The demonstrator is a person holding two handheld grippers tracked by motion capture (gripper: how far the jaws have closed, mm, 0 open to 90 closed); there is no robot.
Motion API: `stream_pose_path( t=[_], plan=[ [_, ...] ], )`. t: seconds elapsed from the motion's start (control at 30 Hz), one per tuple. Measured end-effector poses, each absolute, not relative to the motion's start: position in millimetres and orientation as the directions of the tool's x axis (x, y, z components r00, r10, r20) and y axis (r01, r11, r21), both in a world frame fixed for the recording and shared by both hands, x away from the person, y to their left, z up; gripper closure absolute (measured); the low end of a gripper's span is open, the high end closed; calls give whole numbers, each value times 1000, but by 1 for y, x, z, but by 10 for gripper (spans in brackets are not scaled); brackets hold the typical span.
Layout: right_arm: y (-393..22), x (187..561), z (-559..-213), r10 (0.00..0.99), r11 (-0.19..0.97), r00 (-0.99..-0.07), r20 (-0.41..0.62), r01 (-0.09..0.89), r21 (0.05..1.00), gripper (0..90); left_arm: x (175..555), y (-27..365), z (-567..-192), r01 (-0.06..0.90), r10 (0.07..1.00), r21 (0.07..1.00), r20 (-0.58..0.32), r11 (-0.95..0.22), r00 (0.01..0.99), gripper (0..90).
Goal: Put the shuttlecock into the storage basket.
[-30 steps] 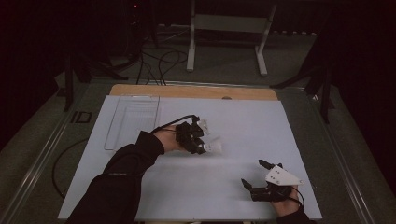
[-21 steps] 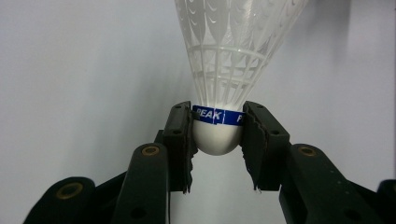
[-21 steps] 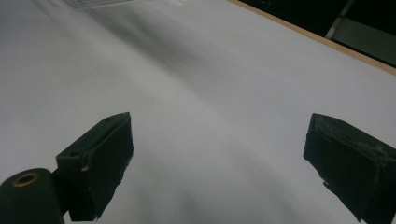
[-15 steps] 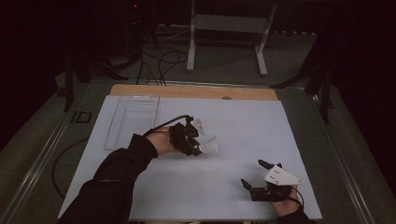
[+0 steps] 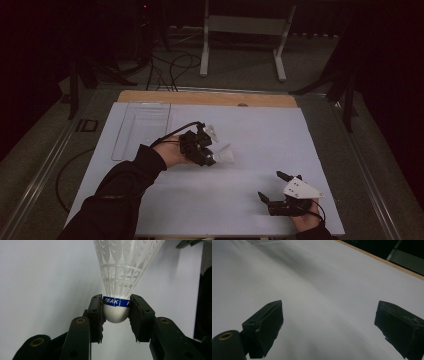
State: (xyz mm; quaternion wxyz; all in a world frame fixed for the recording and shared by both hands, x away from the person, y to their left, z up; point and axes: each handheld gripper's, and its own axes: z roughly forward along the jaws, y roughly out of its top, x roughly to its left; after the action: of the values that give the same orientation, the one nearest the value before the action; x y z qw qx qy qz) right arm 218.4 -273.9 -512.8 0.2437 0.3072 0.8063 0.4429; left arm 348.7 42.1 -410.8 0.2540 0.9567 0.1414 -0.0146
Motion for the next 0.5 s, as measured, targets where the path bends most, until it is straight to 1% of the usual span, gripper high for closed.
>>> stream_pose_path(
  t=[0.5],
  plan=[
    [-273,218,-513,710,423,-693,-125,279,862,82,343,61,-373,286,297,514,-62,-809,953,655]
  ],
)
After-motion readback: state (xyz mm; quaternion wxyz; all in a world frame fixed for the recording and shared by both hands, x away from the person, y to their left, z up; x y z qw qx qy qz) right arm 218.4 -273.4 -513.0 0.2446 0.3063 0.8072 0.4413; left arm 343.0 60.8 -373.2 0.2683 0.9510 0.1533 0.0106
